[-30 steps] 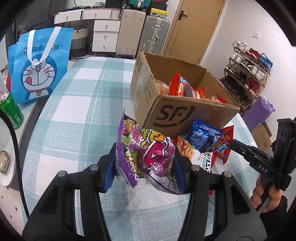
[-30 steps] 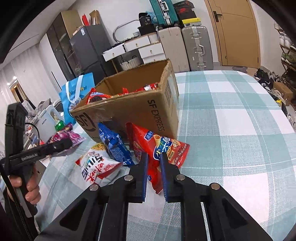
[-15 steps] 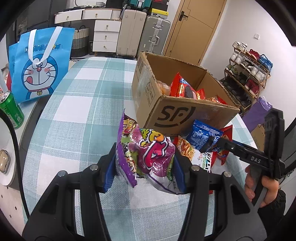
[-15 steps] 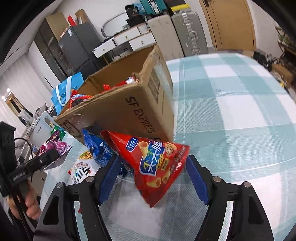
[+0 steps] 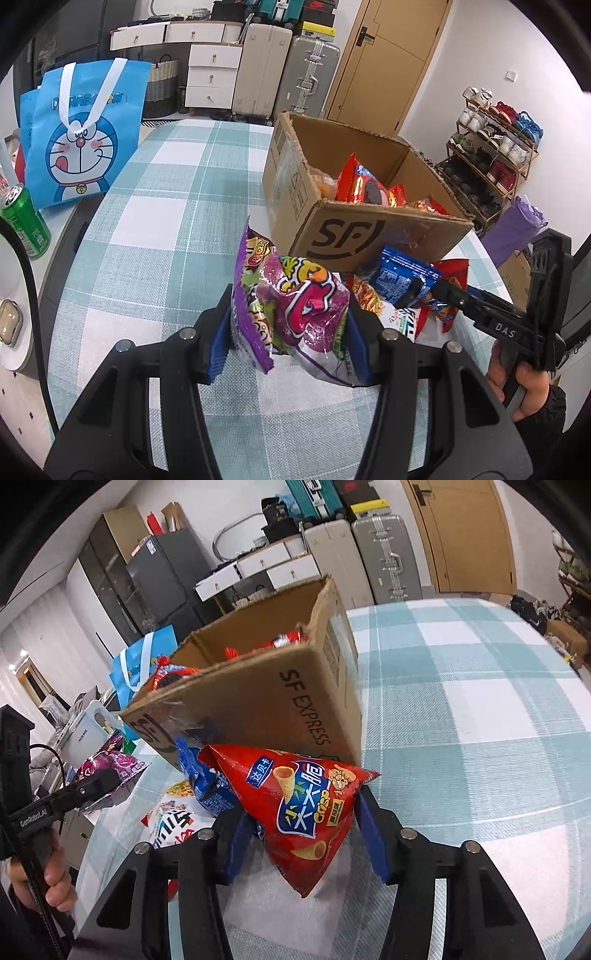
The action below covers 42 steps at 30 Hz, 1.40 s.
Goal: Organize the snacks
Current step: 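Lift and carry both bags in both tools over the box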
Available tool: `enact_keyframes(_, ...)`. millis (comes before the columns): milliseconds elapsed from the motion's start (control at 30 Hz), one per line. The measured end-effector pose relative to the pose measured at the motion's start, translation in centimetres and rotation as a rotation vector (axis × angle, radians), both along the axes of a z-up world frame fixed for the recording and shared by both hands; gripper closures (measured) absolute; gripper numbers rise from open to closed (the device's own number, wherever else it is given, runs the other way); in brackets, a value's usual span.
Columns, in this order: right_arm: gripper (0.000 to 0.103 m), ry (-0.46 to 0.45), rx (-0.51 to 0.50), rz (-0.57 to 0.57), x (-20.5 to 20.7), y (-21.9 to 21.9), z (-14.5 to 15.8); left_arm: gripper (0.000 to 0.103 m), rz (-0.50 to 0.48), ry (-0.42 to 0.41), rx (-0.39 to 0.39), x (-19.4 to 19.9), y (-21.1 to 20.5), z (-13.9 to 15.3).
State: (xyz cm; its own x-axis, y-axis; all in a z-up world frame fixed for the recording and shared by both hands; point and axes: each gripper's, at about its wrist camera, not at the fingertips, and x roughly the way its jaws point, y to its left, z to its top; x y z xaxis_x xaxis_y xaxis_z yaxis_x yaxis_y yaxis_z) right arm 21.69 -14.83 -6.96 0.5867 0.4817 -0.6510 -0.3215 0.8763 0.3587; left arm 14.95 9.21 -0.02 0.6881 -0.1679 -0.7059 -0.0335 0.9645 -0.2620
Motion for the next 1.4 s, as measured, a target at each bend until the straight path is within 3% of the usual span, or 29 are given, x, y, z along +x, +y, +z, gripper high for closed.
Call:
enact_keyframes(300,0.050,-0.070,0.009,-0.025,-2.7,-1.7,2.5,0.053,-0.013,-0.050,0.006,-1.2,-0.7,2.2)
enact_keyframes(833,0.049,-0.275,0.019,-0.039,-6.0,-1.9,10.7,0.053,-0.090,-0.186,0.051,-2.2,-4.1,8.4)
enact_keyframes(1400,0.049,-0.310,0.000,-0.044,-6.0,-0.7,13.5,0.053,-0.137,-0.257,0.065,-1.9,-6.0,12.1)
